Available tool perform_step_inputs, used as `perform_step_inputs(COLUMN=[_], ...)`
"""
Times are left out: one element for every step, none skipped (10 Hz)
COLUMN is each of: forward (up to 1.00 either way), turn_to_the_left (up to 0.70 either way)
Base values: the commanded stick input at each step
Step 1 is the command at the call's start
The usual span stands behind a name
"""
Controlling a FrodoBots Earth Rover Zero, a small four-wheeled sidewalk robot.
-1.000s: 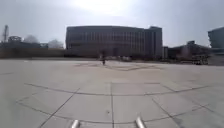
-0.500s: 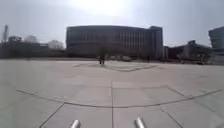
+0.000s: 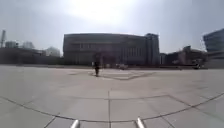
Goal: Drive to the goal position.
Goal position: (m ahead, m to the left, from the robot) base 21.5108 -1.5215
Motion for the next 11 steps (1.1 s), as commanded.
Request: perform_step_inputs(forward=[0.85, 0.85, 0.85, 0.85, 0.85, 0.85, 0.85, 0.85, 0.85, 0.85, 0.85], turn_to_the_left=[0.0, -0.08, -0.16, -0.26, -0.21, -0.12, 0.0, 0.01, 0.01, 0.01, 0.01])
